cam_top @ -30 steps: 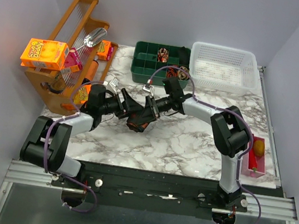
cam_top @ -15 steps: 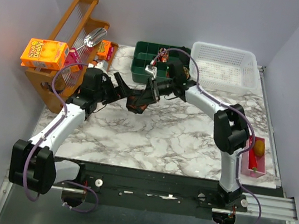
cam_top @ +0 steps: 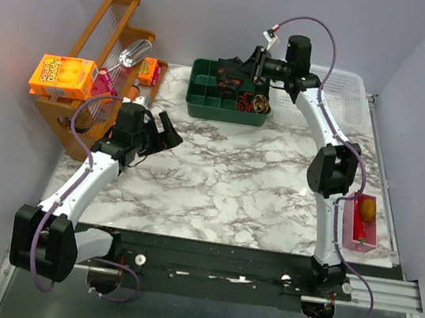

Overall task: Roll the ties
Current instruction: Move the bin to the center of the board.

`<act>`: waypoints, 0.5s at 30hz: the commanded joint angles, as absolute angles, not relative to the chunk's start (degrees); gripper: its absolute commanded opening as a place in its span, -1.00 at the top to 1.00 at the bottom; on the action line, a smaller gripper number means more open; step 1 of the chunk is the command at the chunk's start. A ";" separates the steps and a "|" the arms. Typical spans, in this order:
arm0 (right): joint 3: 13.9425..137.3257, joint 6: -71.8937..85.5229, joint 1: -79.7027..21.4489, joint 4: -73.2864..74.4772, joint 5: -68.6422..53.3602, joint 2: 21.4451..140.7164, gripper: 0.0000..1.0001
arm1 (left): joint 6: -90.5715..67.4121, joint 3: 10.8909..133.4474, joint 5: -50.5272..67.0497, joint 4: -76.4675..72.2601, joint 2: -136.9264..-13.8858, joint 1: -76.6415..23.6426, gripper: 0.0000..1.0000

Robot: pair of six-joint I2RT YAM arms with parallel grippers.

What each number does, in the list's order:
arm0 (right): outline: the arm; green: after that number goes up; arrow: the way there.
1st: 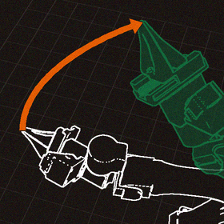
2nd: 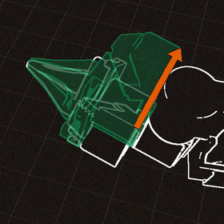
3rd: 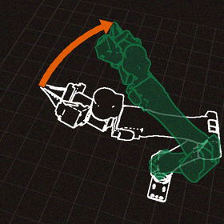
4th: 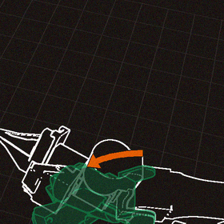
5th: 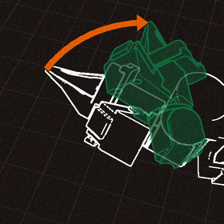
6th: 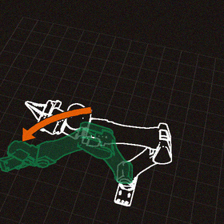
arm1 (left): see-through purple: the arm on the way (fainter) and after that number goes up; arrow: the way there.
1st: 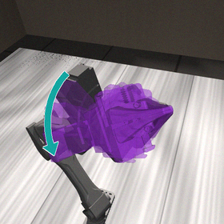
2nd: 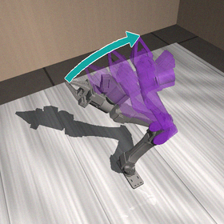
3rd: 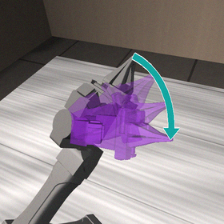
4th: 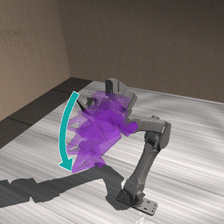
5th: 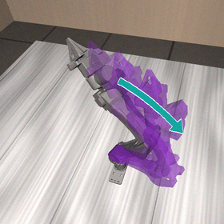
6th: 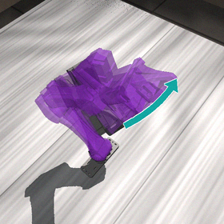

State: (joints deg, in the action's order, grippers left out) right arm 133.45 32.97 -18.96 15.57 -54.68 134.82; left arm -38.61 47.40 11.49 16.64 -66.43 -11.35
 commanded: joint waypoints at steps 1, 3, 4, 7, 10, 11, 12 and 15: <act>134.83 33.40 -19.86 18.19 -47.03 138.95 0.27 | -38.67 45.88 11.77 15.56 -66.45 -11.34 -0.97; 134.65 32.35 -19.86 17.93 -44.05 139.30 0.28 | -38.76 45.70 12.65 14.24 -66.71 -11.34 -0.97; 134.56 32.34 -19.86 17.58 -43.08 139.57 0.28 | -38.32 45.88 12.92 14.15 -66.71 -11.34 -0.97; 134.56 32.26 -19.95 16.00 -39.74 139.66 0.29 | -37.97 45.97 13.36 14.24 -66.97 -11.34 -0.97; 134.39 31.55 -19.95 15.12 -35.26 139.05 0.29 | -37.35 45.88 13.71 14.50 -67.15 -11.34 -0.97; 134.12 31.47 -19.95 14.68 -34.20 138.78 0.29 | -37.27 45.53 13.71 14.59 -67.24 -11.34 -0.98; 134.03 31.03 -19.95 14.42 -31.93 138.61 0.30 | -37.18 45.44 13.71 14.42 -67.06 -11.34 -0.97; 132.89 30.33 -20.04 13.36 -27.97 138.08 0.30 | -37.09 44.83 13.71 14.50 -66.89 -11.34 -0.98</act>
